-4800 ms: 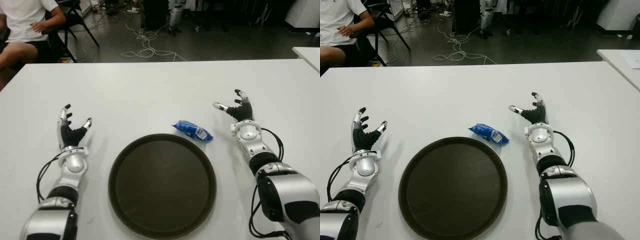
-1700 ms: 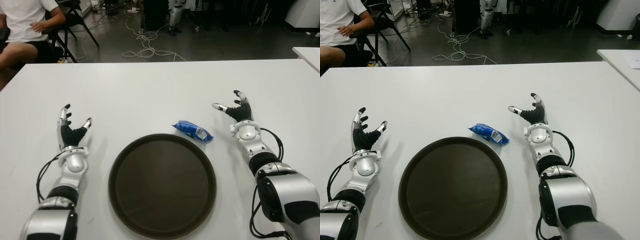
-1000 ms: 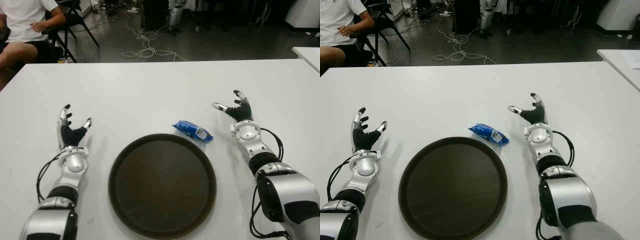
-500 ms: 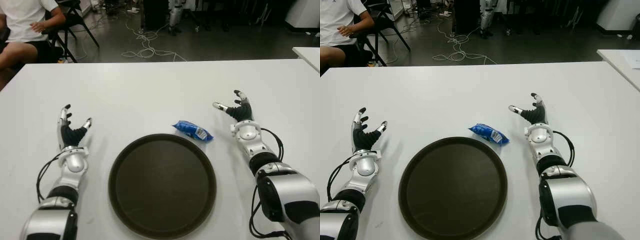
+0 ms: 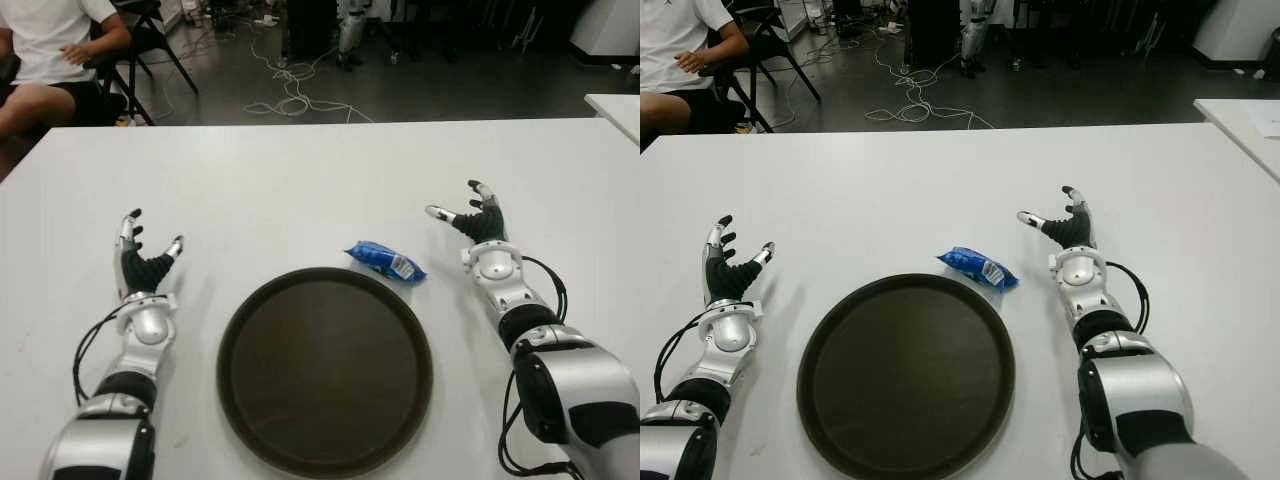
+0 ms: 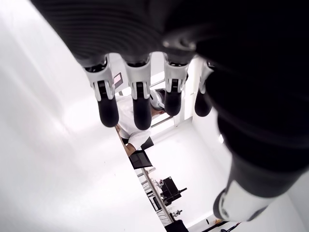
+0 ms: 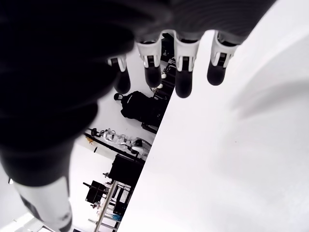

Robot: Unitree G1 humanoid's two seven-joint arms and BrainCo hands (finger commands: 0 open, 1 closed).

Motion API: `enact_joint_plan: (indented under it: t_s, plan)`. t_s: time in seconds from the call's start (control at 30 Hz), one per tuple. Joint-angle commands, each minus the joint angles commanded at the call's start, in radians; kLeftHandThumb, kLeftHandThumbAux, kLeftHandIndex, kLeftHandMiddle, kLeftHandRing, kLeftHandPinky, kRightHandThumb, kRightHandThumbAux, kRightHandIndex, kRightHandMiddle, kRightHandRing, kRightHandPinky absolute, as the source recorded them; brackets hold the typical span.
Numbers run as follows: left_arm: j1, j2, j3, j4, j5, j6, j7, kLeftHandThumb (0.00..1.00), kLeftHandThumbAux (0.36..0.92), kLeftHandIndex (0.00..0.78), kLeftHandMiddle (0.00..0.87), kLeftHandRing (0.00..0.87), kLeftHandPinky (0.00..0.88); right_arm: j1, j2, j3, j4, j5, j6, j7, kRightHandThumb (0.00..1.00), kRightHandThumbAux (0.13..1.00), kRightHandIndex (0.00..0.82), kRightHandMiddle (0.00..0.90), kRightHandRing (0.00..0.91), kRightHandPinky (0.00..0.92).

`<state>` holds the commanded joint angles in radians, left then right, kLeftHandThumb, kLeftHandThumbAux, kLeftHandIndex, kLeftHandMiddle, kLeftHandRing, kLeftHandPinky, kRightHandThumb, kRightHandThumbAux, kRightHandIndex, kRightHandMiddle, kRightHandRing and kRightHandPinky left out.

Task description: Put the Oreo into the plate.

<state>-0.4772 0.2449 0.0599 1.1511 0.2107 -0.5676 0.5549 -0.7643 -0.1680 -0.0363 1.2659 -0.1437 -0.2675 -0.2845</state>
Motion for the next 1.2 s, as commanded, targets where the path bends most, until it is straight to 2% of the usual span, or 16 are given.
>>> enact_joint_plan:
  t_s: [0.23, 0.63, 1.0, 1.2]
  plan:
    - [0.002, 0.002, -0.004, -0.002, 0.007, 0.0, 0.007, 0.28, 0.772, 0.124, 0.109, 0.127, 0.182, 0.004, 0.001, 0.0, -0.003, -0.003, -0.013, 0.001, 0.0, 0.735, 0.133, 0.09, 0.106, 0.085]
    - [0.002, 0.007, -0.011, -0.001, 0.017, 0.012, 0.012, 0.259, 0.76, 0.113, 0.099, 0.117, 0.161, 0.007, 0.005, -0.01, -0.012, 0.009, -0.042, 0.031, 0.0, 0.747, 0.172, 0.117, 0.105, 0.073]
    - [-0.001, 0.006, -0.001, 0.003, 0.005, 0.009, 0.004, 0.32, 0.766, 0.128, 0.108, 0.126, 0.183, 0.014, 0.012, -0.007, -0.042, 0.013, -0.079, 0.093, 0.0, 0.769, 0.154, 0.13, 0.103, 0.063]
    - [0.001, 0.007, -0.005, 0.001, 0.013, 0.008, 0.016, 0.303, 0.769, 0.125, 0.119, 0.136, 0.181, 0.026, 0.011, 0.001, -0.067, 0.012, -0.107, 0.137, 0.0, 0.779, 0.132, 0.131, 0.097, 0.039]
